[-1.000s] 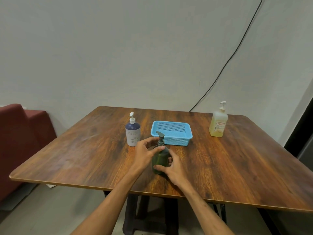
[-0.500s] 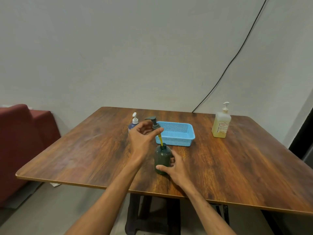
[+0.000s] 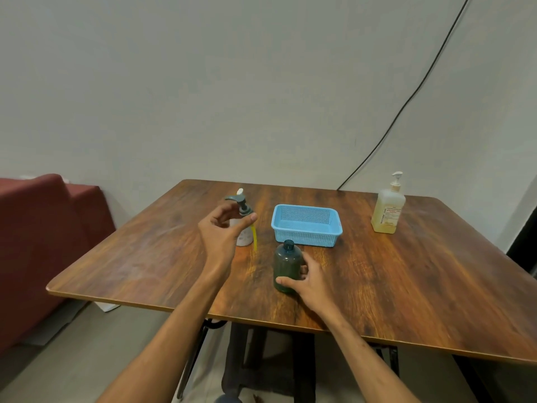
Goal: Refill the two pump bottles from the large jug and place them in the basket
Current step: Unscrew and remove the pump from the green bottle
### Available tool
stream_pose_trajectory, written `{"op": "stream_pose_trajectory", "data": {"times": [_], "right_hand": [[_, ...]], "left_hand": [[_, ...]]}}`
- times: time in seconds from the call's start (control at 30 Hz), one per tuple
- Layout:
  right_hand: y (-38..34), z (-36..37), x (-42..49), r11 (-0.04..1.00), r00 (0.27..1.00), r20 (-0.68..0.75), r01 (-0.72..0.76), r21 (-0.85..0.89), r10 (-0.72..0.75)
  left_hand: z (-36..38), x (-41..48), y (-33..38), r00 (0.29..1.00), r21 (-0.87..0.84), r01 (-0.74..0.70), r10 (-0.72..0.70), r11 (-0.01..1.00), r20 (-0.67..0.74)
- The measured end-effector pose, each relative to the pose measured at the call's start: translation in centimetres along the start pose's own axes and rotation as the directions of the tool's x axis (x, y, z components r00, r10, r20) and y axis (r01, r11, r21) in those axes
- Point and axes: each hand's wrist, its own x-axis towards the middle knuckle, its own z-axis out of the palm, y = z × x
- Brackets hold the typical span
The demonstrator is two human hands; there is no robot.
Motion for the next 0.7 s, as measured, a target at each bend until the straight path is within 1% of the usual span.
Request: {"op": "stream_pose_trajectory", "data": {"times": [0.13, 0.23, 0.33, 0.53, 0.7], "right_hand": [[-0.4, 0.0, -0.3, 1.000, 1.000, -0.004, 0.005, -0.015, -0.005], [-0.5, 0.0, -0.3, 1.000, 1.000, -0.007, 0.008, -0.021, -0.009], [-0.5, 0.1, -0.3, 1.000, 1.000, -0.012, -0.002, -0.015, 0.002], [-0.4, 0.1, -0.2, 1.000, 1.000, -0.017, -0.011, -0.022, 0.010], [-0.1, 0.2, -0.1, 1.000, 1.000, -0.016, -0.014, -0.027, 0.014]], "left_hand": [[-1.1, -1.3, -2.8, 0.998, 0.142, -0.049, 0.042, 0.989, 0.056], [-1.9, -2.1, -5.2, 0.998, 0.235, -0.054, 0.044, 0.971, 0.050], [-2.6, -3.1, -7.0, 0.999, 0.328, -0.023, 0.013, 0.944, 0.033], [-3.6, -4.8, -8.0, 0.999, 0.448, 0.031, -0.032, 0.893, -0.004], [-4.2, -5.4, -9.0, 0.994, 0.559, 0.053, -0.097, 0.828, 0.049]]}}
